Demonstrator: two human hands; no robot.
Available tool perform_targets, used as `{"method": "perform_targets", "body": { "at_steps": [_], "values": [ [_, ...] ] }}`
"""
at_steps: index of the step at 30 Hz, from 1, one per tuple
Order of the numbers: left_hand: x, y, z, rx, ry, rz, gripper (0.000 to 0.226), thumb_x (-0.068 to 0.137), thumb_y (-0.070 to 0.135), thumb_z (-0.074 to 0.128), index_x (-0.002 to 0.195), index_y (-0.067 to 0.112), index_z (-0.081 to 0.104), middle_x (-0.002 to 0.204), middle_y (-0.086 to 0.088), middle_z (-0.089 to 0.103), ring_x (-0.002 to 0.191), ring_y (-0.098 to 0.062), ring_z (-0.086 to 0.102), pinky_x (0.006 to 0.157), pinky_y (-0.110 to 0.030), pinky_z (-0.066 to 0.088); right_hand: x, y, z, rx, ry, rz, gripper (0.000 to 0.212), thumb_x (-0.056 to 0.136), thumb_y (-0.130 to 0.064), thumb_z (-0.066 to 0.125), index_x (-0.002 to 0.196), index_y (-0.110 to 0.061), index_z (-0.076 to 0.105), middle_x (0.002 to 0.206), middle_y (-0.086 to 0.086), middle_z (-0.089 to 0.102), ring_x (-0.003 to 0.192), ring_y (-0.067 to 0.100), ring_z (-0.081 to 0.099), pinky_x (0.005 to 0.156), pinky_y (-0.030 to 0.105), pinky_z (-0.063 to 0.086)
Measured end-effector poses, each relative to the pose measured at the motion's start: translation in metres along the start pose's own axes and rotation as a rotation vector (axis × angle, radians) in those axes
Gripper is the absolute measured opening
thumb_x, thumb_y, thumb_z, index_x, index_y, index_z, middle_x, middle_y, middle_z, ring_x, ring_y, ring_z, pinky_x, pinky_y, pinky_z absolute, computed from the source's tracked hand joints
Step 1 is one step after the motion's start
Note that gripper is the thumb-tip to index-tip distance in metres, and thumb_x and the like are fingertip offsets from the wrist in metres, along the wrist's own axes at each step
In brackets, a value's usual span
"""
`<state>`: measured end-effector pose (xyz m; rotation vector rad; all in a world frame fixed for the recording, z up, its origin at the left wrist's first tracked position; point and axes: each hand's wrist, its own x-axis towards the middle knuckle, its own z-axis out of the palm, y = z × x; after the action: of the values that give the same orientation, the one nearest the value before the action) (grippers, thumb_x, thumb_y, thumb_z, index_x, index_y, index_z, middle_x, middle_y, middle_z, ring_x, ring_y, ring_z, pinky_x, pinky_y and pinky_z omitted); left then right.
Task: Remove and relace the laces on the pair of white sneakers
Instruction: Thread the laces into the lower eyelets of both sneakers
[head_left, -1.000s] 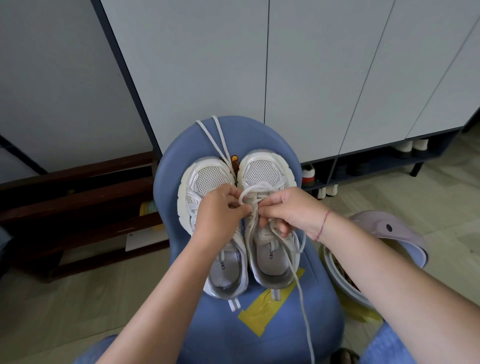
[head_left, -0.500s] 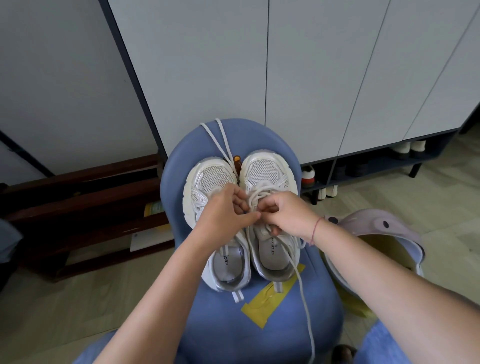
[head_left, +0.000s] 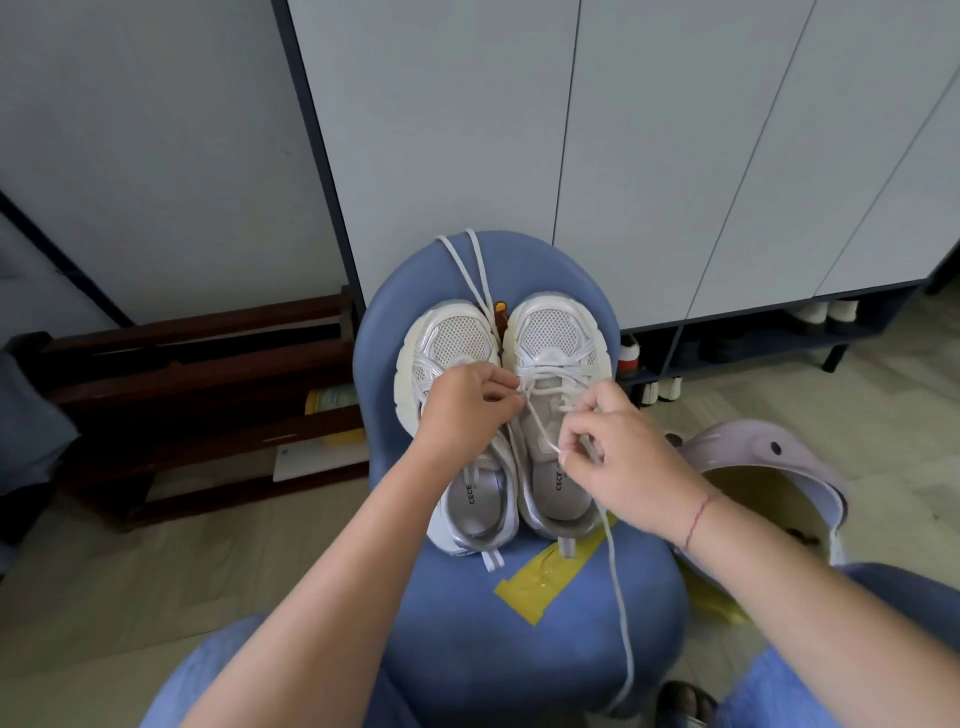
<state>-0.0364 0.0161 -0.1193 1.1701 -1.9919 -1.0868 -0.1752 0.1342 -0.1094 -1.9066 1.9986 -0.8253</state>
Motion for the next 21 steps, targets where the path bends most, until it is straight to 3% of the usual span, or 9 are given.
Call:
{"method": "perform_targets", "body": {
  "at_steps": [3,7,10,15,19,21],
  "values": [
    [0.000,-0.001,0.000,-0.011,-0.006,-0.005,0.014,0.087,0.014,0.073,0.101,0.012,0.071,0.075,0.013,0.070,0.066,0.006,0.061,0.065,-0.008,0.046,-0.021,-0.010,0.001,0.129,-0.141,0.084,0.029,0.086,-0.007,0.059,0.063,-0.021,0.048,0.089,-0.002,0.042,0.062,0.001,0.039,0.064,0.010,0.034],
    [0.000,-0.001,-0.001,-0.028,-0.014,-0.012,0.016,0.087,0.014,0.074,0.102,0.011,0.071,0.078,0.009,0.071,0.072,0.000,0.064,0.071,-0.015,0.048,-0.051,-0.015,0.004,0.243,-0.368,0.129,0.025,0.086,-0.010,0.061,0.066,-0.019,0.050,0.083,-0.005,0.044,0.066,0.000,0.042,0.067,0.013,0.035],
    [0.001,-0.001,-0.002,-0.032,-0.024,-0.013,0.016,0.087,0.014,0.074,0.103,0.012,0.071,0.082,0.006,0.073,0.075,-0.002,0.066,0.072,-0.014,0.049,-0.064,-0.014,0.006,0.214,-0.436,0.217,0.022,0.089,-0.014,0.058,0.069,-0.017,0.048,0.080,-0.006,0.045,0.065,0.001,0.040,0.065,0.014,0.033],
    [0.001,-0.002,-0.001,-0.028,-0.022,0.004,0.015,0.087,0.014,0.074,0.102,0.011,0.070,0.079,0.007,0.073,0.073,-0.001,0.065,0.070,-0.013,0.048,-0.038,-0.011,0.004,-0.019,-0.325,0.315,0.020,0.093,-0.027,0.054,0.078,-0.015,0.062,0.077,-0.003,0.063,0.076,0.017,0.060,0.068,0.028,0.046],
    [0.001,-0.003,-0.001,-0.023,-0.024,0.009,0.013,0.088,0.014,0.073,0.100,0.012,0.069,0.073,0.012,0.070,0.067,0.003,0.062,0.065,-0.009,0.046,0.001,-0.018,0.006,0.288,-0.016,0.344,0.007,0.096,-0.019,0.050,0.096,-0.021,0.057,0.072,0.004,0.065,0.049,0.011,0.051,0.049,0.019,0.040],
    [0.001,-0.004,-0.001,-0.013,-0.023,0.017,0.013,0.088,0.014,0.073,0.101,0.012,0.070,0.073,0.014,0.069,0.067,0.003,0.062,0.067,-0.009,0.046,0.020,-0.017,0.013,0.393,-0.022,0.373,0.014,0.097,-0.014,0.046,0.096,-0.017,0.059,0.063,0.006,0.063,0.040,0.012,0.048,0.041,0.020,0.039]
  ]
}}
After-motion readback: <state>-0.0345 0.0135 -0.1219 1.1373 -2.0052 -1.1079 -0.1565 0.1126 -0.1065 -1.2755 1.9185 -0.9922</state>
